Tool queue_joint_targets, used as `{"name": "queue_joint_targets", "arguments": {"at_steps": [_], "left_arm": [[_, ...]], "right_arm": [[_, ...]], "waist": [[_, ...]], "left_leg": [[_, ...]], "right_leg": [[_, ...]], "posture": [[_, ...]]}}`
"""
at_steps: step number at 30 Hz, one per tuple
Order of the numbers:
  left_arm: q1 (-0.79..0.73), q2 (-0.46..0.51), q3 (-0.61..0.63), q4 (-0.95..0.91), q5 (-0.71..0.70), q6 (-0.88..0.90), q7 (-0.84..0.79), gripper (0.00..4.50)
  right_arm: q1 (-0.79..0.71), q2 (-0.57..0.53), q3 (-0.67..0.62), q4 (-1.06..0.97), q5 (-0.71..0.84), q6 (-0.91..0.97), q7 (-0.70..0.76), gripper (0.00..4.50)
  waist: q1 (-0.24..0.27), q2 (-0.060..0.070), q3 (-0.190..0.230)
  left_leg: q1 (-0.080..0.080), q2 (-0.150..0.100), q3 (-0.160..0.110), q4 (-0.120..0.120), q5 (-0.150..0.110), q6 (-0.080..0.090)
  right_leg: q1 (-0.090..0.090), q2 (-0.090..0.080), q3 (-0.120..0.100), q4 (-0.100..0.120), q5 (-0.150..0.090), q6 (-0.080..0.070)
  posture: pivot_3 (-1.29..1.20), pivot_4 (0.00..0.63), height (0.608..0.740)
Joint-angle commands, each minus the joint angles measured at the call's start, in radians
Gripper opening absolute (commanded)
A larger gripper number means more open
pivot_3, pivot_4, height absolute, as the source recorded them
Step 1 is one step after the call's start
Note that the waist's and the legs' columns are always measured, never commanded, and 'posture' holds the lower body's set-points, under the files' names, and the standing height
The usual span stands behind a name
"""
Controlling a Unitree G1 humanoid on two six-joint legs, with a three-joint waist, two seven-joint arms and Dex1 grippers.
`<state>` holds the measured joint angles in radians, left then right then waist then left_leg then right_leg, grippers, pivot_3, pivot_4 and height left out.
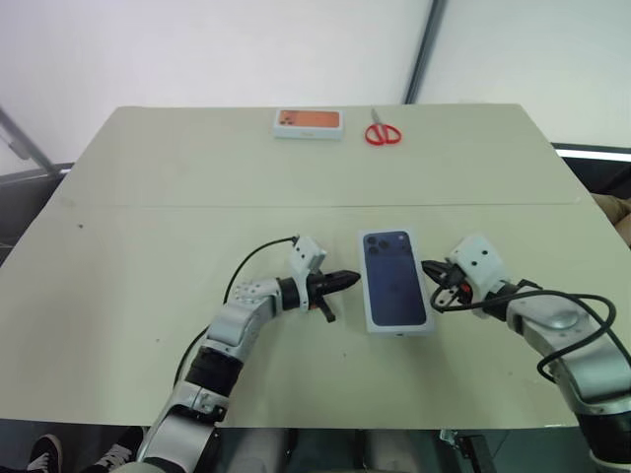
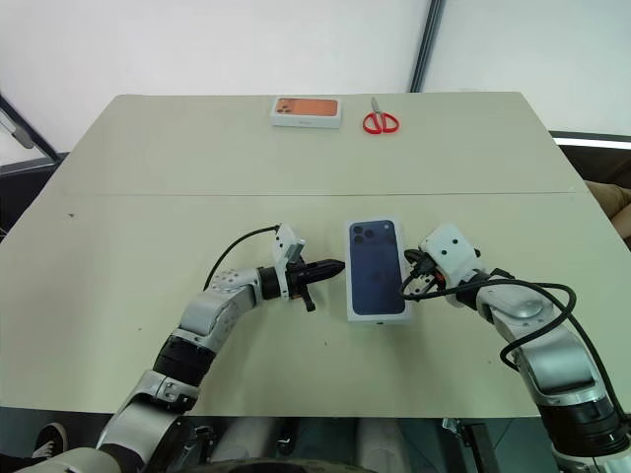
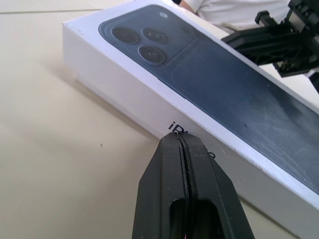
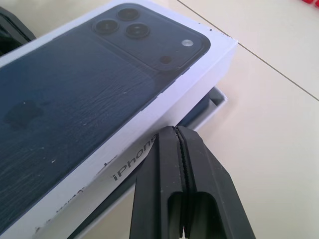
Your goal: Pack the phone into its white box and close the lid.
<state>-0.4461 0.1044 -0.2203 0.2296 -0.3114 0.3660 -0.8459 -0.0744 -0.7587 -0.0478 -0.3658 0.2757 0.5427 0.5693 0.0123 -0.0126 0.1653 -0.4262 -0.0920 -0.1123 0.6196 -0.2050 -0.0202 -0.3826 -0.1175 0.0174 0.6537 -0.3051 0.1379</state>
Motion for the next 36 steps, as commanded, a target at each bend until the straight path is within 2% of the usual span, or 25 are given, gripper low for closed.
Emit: {"name": "queue_joint_targets", "arguments": {"at_steps": [1, 17, 19, 24, 28, 33, 36], "left_arm": [[-0.037, -0.025, -0.012, -0.001, 0.003, -0.024, -0.012, 0.02], [-0.027, -0.030, -0.011, 0.021, 0.018, -0.030, -0.012, 0.02], [-0.029, -0.020, 0.000, 0.005, 0.017, -0.034, -0.006, 0.02], [-0.118, -0.006, 0.078, -0.003, -0.028, -0.002, 0.011, 0.02], [-0.204, -0.045, 0.097, 0.055, -0.026, -0.034, 0.032, 0.02], [-0.246, -0.111, 0.055, 0.148, 0.020, -0.098, 0.021, 0.02], [-0.221, -0.101, -0.010, 0.193, 0.083, -0.151, -0.010, 0.02]], "right_arm": [[0.003, 0.008, -0.017, -0.019, -0.002, -0.011, 0.013, 0.04], [0.033, 0.007, 0.021, -0.018, -0.063, -0.016, 0.038, 0.04], [0.022, 0.017, -0.008, -0.011, -0.048, -0.004, 0.033, 0.04], [-0.061, 0.008, -0.089, 0.042, -0.044, -0.020, 0.018, 0.04], [-0.149, 0.045, -0.115, 0.060, -0.003, 0.014, 0.010, 0.04], [-0.164, 0.076, -0.056, 0.044, 0.003, 0.009, 0.044, 0.04], [-0.115, 0.068, -0.007, 0.022, -0.009, 0.011, 0.074, 0.04]], "waist": [[0.000, 0.000, 0.000], [0.000, 0.000, 0.000], [-0.001, 0.000, 0.000], [-0.001, 0.000, 0.000], [0.000, 0.000, 0.000], [0.000, -0.001, 0.000], [-0.002, -0.001, 0.000]], "left_leg": [[0.000, 0.000, 0.000, 0.000, 0.000, 0.000], [0.000, 0.000, 0.000, 0.000, 0.000, 0.000], [0.000, 0.000, 0.000, 0.000, 0.000, 0.000], [0.000, 0.000, 0.000, 0.000, 0.000, 0.000], [-0.001, 0.000, 0.000, 0.001, 0.000, 0.000], [-0.001, 0.000, 0.000, 0.003, 0.000, 0.000], [-0.001, 0.000, 0.000, 0.003, 0.000, 0.000]], "right_leg": [[0.000, 0.000, 0.000, 0.000, 0.000, 0.000], [0.000, 0.000, 0.000, 0.000, 0.000, 0.000], [0.000, 0.000, 0.000, 0.000, 0.000, 0.000], [0.000, 0.000, 0.000, 0.000, 0.000, 0.000], [-0.001, 0.000, 0.000, 0.002, 0.000, 0.000], [0.001, 0.000, -0.001, 0.000, 0.000, 0.001], [0.001, 0.001, -0.001, 0.001, 0.000, 0.001]], "posture": [[0.00, 0.150, 0.740], [0.00, 0.150, 0.740], [0.00, 0.150, 0.740], [0.00, 0.150, 0.740], [0.00, 0.150, 0.740], [0.00, 0.150, 0.740], [0.00, 0.150, 0.740]]}}
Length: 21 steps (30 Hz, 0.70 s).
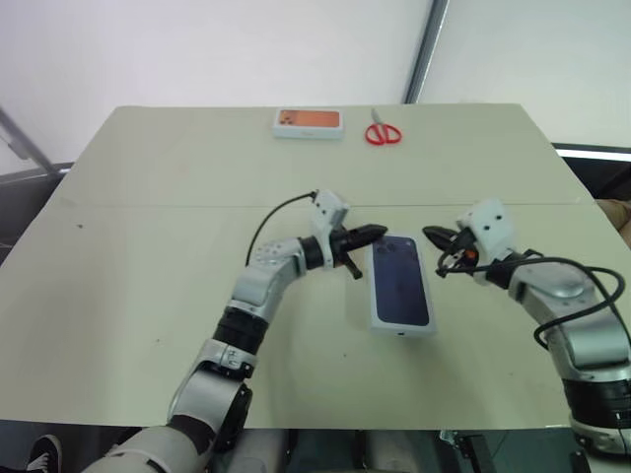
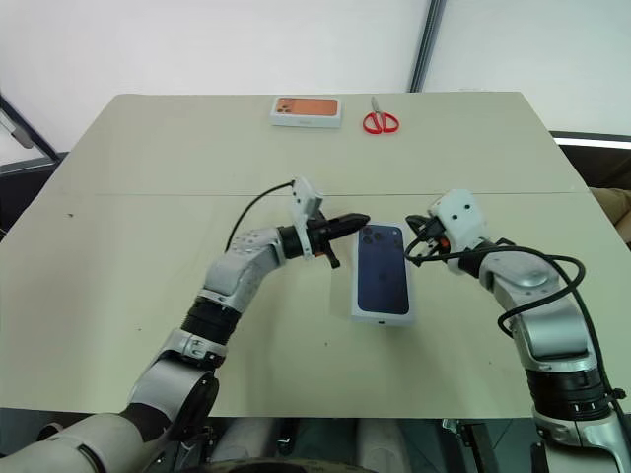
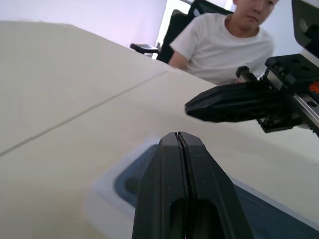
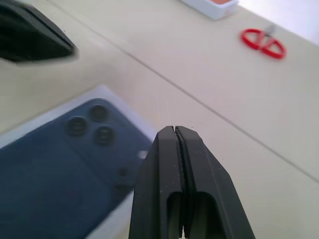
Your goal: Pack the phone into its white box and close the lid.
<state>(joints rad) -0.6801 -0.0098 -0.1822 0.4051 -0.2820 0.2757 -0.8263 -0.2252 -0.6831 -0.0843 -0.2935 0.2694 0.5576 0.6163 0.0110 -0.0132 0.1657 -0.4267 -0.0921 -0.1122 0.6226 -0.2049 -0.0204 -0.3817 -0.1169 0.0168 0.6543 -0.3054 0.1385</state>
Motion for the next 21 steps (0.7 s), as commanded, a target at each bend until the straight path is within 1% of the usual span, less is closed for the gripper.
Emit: {"name": "queue_joint_targets", "arguments": {"at_steps": [1, 3, 6, 8, 11, 12, 13, 15, 16, 17, 18, 19, 21], "left_arm": [[0.029, 0.024, -0.068, 0.024, 0.068, -0.057, -0.040, 0.02], [0.049, 0.038, -0.089, 0.029, 0.083, -0.043, -0.054, 0.02], [0.109, 0.101, -0.149, 0.003, 0.115, -0.020, -0.118, 0.02], [0.122, 0.117, -0.151, -0.005, 0.115, -0.008, -0.122, 0.02], [0.119, 0.117, -0.123, -0.020, 0.075, 0.059, -0.124, 0.02], [0.113, 0.116, -0.114, -0.019, 0.062, 0.083, -0.129, 0.02], [0.107, 0.115, -0.104, -0.016, 0.057, 0.093, -0.122, 0.27], [0.101, 0.113, -0.085, -0.024, 0.064, 0.048, -0.102, 0.89], [0.100, 0.113, -0.080, -0.029, 0.064, 0.033, -0.101, 1.32], [0.098, 0.116, -0.071, -0.042, 0.053, 0.038, -0.108, 1.88], [0.094, 0.126, -0.056, -0.058, 0.042, 0.044, -0.112, 2.33], [0.088, 0.144, -0.034, -0.080, 0.029, 0.037, -0.121, 2.86], [0.071, 0.198, 0.021, -0.117, 0.001, 0.045, -0.137, 3.88]], "right_arm": [[0.065, -0.021, 0.049, -0.063, -0.008, -0.002, 0.045, 0.04], [0.102, -0.040, 0.071, -0.079, -0.015, 0.001, 0.069, 0.04], [0.170, -0.079, 0.100, -0.089, -0.057, -0.014, 0.085, 0.04], [0.182, -0.087, 0.103, -0.096, -0.064, -0.022, 0.085, 0.04], [0.166, -0.072, 0.084, -0.094, -0.042, -0.006, 0.082, 0.04], [0.155, -0.057, 0.064, -0.091, -0.005, 0.021, 0.088, 0.04], [0.146, -0.046, 0.050, -0.088, 0.019, 0.039, 0.090, 0.01], [0.124, -0.035, 0.029, -0.083, 0.036, 0.049, 0.086, 0.57], [0.118, -0.035, 0.025, -0.082, 0.036, 0.048, 0.084, 0.88], [0.111, -0.031, 0.014, -0.084, 0.050, 0.052, 0.086, 1.43], [0.101, -0.025, -0.003, -0.088, 0.067, 0.052, 0.085, 1.91], [0.087, -0.017, -0.029, -0.092, 0.094, 0.049, 0.087, 2.49], [0.074, -0.018, -0.072, -0.107, 0.151, 0.033, 0.123, 3.50]], "waist": [[-0.001, 0.000, 0.000], [-0.005, 0.000, 0.000], [-0.005, 0.000, -0.001], [-0.003, 0.000, -0.001], [0.001, -0.001, -0.002], [0.002, -0.001, -0.002], [0.001, -0.001, -0.002], [0.002, -0.001, -0.002], [0.002, -0.001, -0.002], [0.002, -0.001, -0.002], [0.002, -0.001, -0.002], [0.001, -0.001, -0.001], [-0.004, 0.000, -0.001]], "left_leg": [[0.000, 0.000, 0.000, 0.000, 0.000, 0.000], [0.000, 0.000, 0.000, 0.000, 0.000, 0.000], [0.001, 0.000, 0.000, 0.000, 0.000, 0.000], [0.005, 0.001, -0.001, -0.001, -0.001, 0.001], [0.011, 0.001, -0.001, -0.001, -0.002, 0.003], [0.012, 0.001, -0.002, -0.001, -0.003, 0.003], [0.012, 0.001, -0.002, -0.001, -0.003, 0.003], [0.012, 0.001, -0.002, -0.001, -0.003, 0.003], [0.012, 0.001, -0.002, -0.001, -0.003, 0.003], [0.012, 0.000, -0.002, -0.001, -0.003, 0.003], [0.012, 0.000, -0.002, -0.001, -0.003, 0.003], [0.012, 0.000, -0.002, -0.001, -0.003, 0.003], [0.010, 0.000, -0.002, -0.001, -0.003, 0.003]], "right_leg": [[0.000, 0.000, 0.000, 0.000, 0.000, 0.000], [0.000, 0.000, 0.000, 0.000, 0.000, 0.000], [0.001, 0.000, 0.001, 0.001, 0.000, 0.000], [0.005, 0.001, 0.000, -0.001, 0.000, 0.000], [0.014, 0.001, -0.001, -0.005, 0.000, 0.000], [0.015, 0.000, -0.002, -0.006, 0.000, 0.000], [0.015, 0.000, -0.002, -0.006, 0.000, 0.000], [0.015, 0.000, -0.002, -0.006, 0.000, 0.000], [0.015, 0.000, -0.002, -0.006, 0.000, 0.000], [0.015, 0.000, -0.002, -0.006, 0.000, 0.000], [0.015, 0.000, -0.002, -0.006, 0.000, 0.000], [0.015, -0.001, -0.002, -0.006, 0.000, 0.000], [0.011, 0.000, -0.002, -0.005, 0.000, 0.000]], "posture": [[0.00, 0.150, 0.740], [0.00, 0.150, 0.740], [0.00, 0.150, 0.740], [0.00, 0.150, 0.740], [0.00, 0.150, 0.740], [0.00, 0.150, 0.740], [0.00, 0.150, 0.740], [0.00, 0.150, 0.740], [0.00, 0.150, 0.740], [0.00, 0.150, 0.740], [0.00, 0.150, 0.740], [0.00, 0.150, 0.740], [0.00, 0.150, 0.740]]}}
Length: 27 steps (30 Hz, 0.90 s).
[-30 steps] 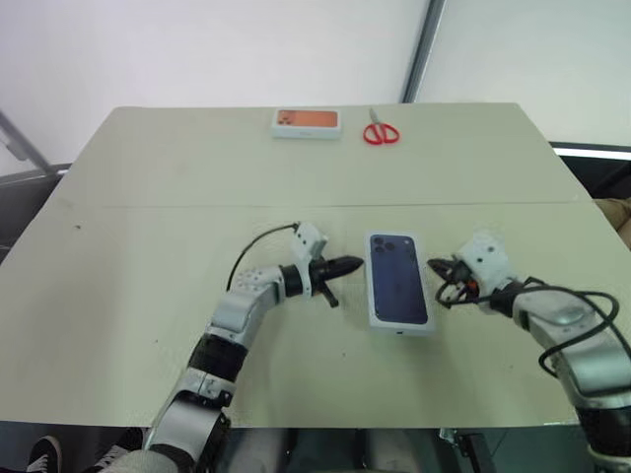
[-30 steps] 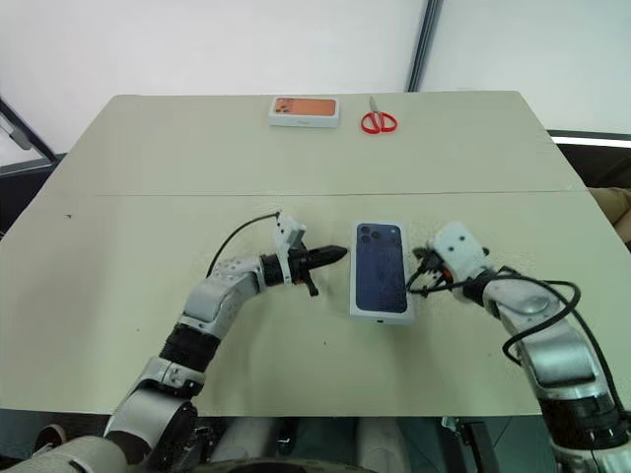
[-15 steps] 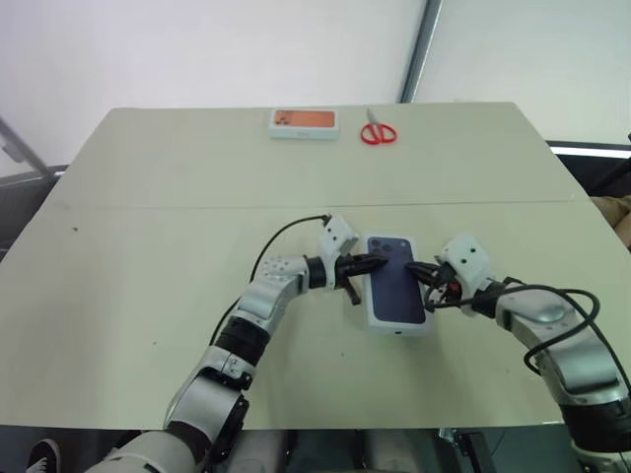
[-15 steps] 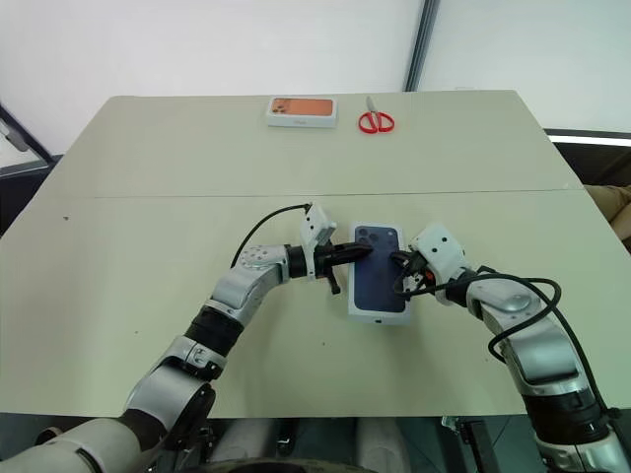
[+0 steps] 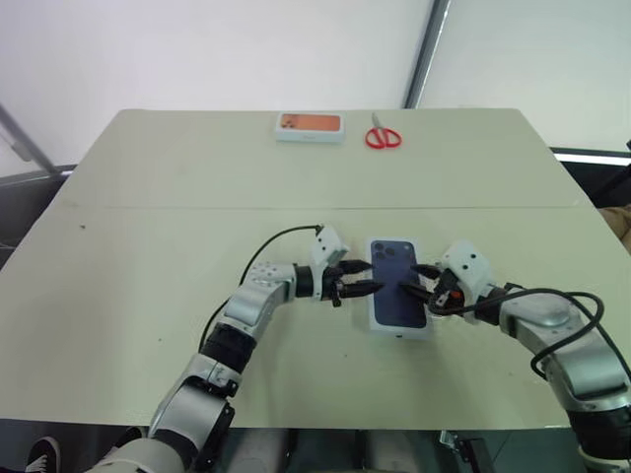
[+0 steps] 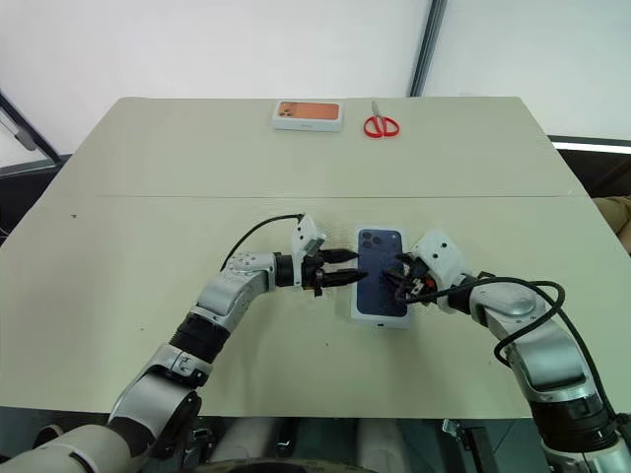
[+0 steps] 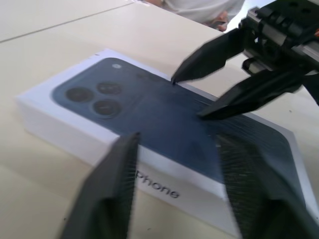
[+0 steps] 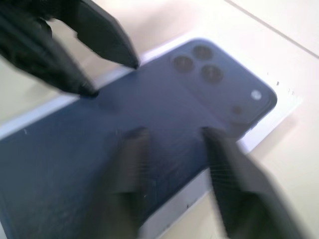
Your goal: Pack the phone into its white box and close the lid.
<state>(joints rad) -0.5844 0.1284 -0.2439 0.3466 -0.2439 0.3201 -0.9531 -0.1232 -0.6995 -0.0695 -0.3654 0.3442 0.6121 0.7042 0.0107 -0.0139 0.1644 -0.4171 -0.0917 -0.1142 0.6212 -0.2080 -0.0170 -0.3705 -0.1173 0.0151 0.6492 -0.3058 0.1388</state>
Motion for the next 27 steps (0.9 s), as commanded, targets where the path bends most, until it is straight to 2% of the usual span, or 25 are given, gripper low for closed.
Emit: {"name": "queue_joint_targets", "arguments": {"at_steps": [1, 2, 6, 10, 14, 20, 27], "left_arm": [[-0.030, 0.092, 0.104, -0.070, -0.045, -0.002, -0.022, 4.41], [-0.033, 0.133, 0.128, -0.078, -0.053, 0.012, -0.029, 4.50], [-0.001, 0.256, 0.203, -0.140, -0.100, 0.051, -0.064, 4.50], [0.116, 0.385, 0.264, -0.274, -0.151, 0.083, -0.121, 4.50], [0.248, 0.472, 0.318, -0.398, -0.158, 0.127, -0.075, 4.50], [0.440, 0.537, 0.455, -0.536, -0.220, 0.143, -0.038, 4.50], [0.573, 0.570, 0.540, -0.589, -0.258, 0.146, -0.022, 4.50]], "right_arm": [[-0.030, -0.003, -0.103, -0.039, 0.096, -0.028, 0.051, 4.05], [-0.024, -0.014, -0.110, -0.038, 0.095, -0.052, 0.071, 4.49], [0.016, -0.034, -0.132, -0.044, 0.093, -0.128, 0.124, 4.49], [0.063, -0.051, -0.157, -0.056, 0.095, -0.204, 0.176, 4.49], [0.103, -0.062, -0.165, -0.043, 0.074, -0.280, 0.208, 4.49], [0.120, -0.070, -0.155, -0.028, 0.078, -0.303, 0.230, 4.49], [0.154, -0.090, -0.184, 0.003, 0.087, -0.338, 0.278, 4.49]], "waist": [[-0.005, 0.000, 0.000], [-0.006, 0.000, 0.000], [-0.007, 0.001, 0.000], [-0.007, 0.001, 0.001], [-0.003, 0.001, 0.001], [0.000, 0.001, 0.001], [0.002, 0.001, 0.001]], "left_leg": [[-0.002, 0.000, 0.000, 0.000, 0.000, 0.000], [-0.003, 0.000, 0.000, -0.001, 0.000, 0.000], [-0.003, 0.001, 0.000, -0.002, 0.000, 0.000], [-0.003, 0.000, 0.000, -0.002, 0.000, 0.000], [-0.003, 0.000, 0.000, -0.002, 0.000, -0.001], [-0.003, 0.001, 0.001, -0.003, 0.000, -0.001], [-0.003, 0.001, 0.001, -0.004, 0.000, -0.001]], "right_leg": [[-0.003, 0.000, 0.000, 0.001, 0.000, 0.000], [-0.004, 0.001, 0.000, 0.001, 0.000, 0.000], [-0.004, 0.001, 0.000, 0.000, 0.000, 0.000], [-0.004, 0.000, 0.001, 0.000, 0.000, 0.000], [-0.004, -0.001, 0.001, 0.000, 0.000, 0.000], [-0.004, -0.002, 0.002, -0.001, 0.000, -0.001], [-0.004, -0.002, 0.002, -0.002, 0.000, -0.002]], "posture": [[0.00, 0.150, 0.740], [0.00, 0.150, 0.740], [0.00, 0.150, 0.740], [0.00, 0.150, 0.740], [0.00, 0.150, 0.740], [0.00, 0.150, 0.740], [0.00, 0.150, 0.740]]}}
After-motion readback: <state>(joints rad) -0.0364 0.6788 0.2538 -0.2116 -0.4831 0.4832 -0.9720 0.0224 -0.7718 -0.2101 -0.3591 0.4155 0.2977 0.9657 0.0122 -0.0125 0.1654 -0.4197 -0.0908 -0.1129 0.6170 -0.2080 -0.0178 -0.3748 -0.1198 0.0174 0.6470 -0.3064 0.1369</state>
